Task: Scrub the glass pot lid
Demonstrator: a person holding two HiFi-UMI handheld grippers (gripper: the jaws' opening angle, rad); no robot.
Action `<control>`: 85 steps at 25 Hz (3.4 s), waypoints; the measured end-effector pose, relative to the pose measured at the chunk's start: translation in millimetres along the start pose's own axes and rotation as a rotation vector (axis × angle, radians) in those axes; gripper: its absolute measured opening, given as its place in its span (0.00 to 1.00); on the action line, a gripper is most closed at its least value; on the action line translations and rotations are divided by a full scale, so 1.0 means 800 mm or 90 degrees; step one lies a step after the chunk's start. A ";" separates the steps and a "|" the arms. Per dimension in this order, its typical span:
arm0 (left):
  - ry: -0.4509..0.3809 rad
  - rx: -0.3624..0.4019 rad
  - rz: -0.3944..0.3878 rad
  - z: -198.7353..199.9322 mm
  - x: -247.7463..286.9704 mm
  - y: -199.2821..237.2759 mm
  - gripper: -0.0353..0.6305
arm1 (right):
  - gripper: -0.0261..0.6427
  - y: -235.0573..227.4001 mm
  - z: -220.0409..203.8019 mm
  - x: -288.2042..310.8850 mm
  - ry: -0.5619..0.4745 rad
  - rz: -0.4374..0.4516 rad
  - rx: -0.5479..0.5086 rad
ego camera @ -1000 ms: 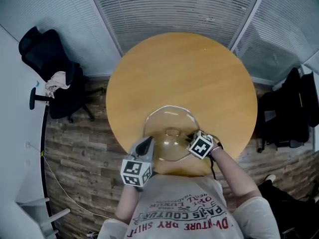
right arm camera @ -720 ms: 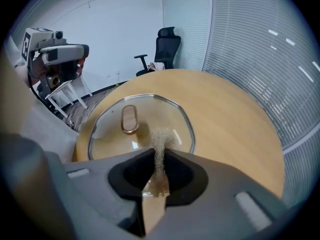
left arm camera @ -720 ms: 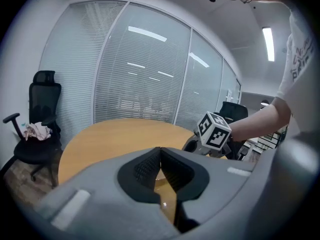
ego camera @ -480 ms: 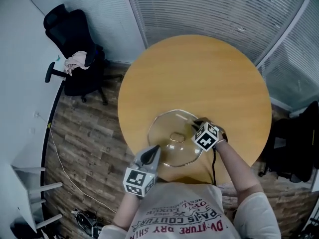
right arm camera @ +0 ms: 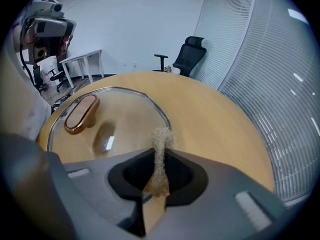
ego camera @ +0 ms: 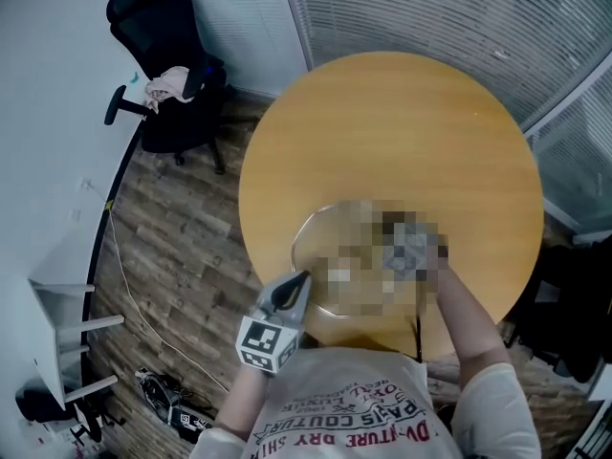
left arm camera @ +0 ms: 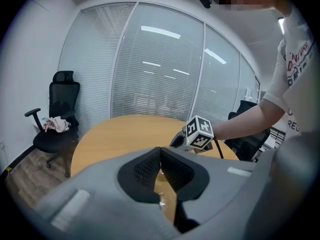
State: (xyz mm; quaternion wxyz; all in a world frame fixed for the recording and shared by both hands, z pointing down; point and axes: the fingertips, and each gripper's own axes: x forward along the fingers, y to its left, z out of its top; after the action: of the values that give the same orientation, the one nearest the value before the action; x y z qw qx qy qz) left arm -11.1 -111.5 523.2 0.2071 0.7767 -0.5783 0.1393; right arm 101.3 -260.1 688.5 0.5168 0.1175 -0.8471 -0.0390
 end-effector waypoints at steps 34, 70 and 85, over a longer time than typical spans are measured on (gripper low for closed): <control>0.005 0.039 -0.155 -0.006 -0.021 0.015 0.06 | 0.13 0.143 -0.069 -0.077 0.046 -0.089 0.220; 0.016 0.105 -0.274 -0.024 -0.112 0.129 0.06 | 0.13 0.292 0.089 -0.034 0.094 -0.155 0.433; 0.028 0.110 -0.240 -0.017 -0.095 0.142 0.06 | 0.13 0.232 0.106 -0.110 -0.061 -0.286 0.534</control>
State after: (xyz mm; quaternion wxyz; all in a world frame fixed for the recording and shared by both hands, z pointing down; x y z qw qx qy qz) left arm -141.7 -69.1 518.4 0.1747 0.8829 -0.4036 0.1643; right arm 35.0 -63.6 608.0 0.3640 0.4942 -0.7662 0.1901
